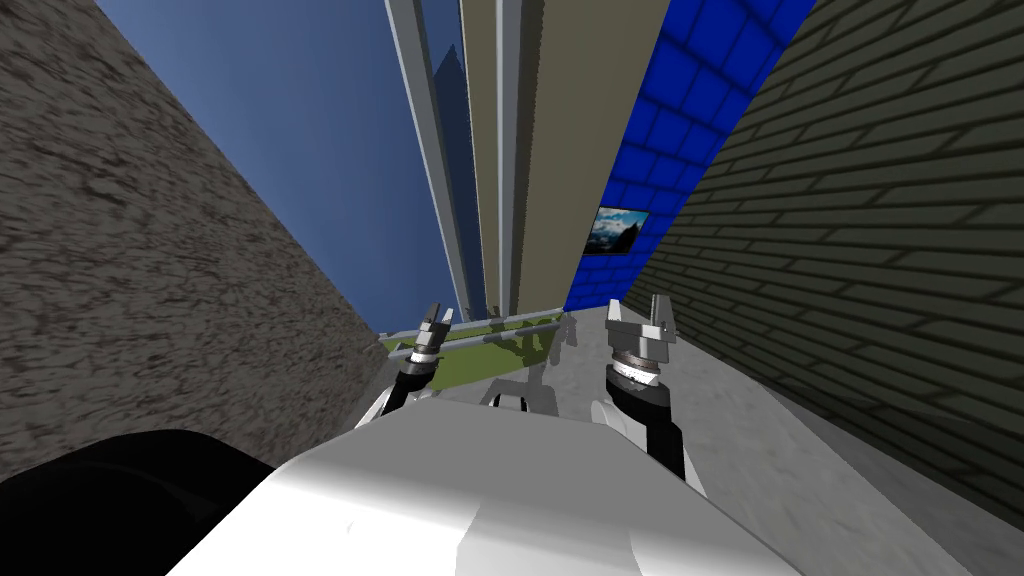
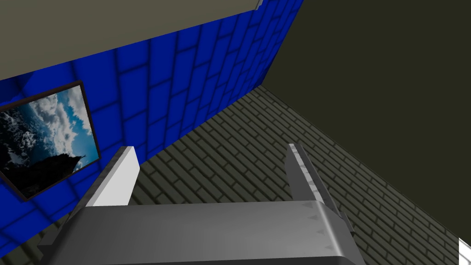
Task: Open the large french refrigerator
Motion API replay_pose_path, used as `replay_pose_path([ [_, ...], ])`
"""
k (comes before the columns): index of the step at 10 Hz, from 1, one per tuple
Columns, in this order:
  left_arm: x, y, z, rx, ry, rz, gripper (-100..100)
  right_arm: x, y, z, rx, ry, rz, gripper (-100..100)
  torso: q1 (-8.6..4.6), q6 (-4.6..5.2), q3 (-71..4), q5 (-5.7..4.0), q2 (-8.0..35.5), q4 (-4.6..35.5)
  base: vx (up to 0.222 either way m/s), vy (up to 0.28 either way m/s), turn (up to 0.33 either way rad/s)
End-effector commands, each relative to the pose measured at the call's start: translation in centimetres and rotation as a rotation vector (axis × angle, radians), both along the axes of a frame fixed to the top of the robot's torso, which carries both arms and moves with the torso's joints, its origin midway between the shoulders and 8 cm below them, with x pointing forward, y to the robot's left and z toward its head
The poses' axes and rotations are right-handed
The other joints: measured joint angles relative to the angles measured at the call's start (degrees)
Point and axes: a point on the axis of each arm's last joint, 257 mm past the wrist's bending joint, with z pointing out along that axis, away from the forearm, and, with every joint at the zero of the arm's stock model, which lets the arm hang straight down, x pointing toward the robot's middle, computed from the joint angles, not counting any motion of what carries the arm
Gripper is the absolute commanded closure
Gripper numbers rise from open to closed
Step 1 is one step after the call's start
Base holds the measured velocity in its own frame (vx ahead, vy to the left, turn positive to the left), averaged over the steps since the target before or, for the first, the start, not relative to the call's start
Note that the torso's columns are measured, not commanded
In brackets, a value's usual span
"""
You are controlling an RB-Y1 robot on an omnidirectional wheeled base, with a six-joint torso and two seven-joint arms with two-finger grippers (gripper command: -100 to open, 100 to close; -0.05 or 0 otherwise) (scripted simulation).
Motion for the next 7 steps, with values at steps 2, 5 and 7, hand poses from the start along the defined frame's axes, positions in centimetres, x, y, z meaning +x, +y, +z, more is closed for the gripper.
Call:
replay_pose_path([
  [2, 0.6, 0.6, -3.1, -0.024, 0.039, -0.002, -100, 0.0, 0.0, 0.0, 0.000, 0.000, 0.000, 0, 0.05, 0.00, 0.0, 0.02, 0.0, 0.0, 0.073, -0.073, 0.001],
  [5, 1.0, 1.0, -5.5, -0.049, 0.066, -0.001, -100, 0.0, 0.0, 0.0, 0.000, 0.000, 0.000, 0, 0.06, -0.01, 0.1, 0.01, 0.1, 0.0, 0.066, -0.075, 0.002],
  [7, 1.2, 1.2, -7.1, -0.067, 0.084, 0.001, -100, 0.0, 0.0, 0.0, 0.000, 0.000, 0.000, 0, 0.10, 0.00, 0.1, 0.03, 0.1, 0.0, 0.058, -0.061, 0.000],
])
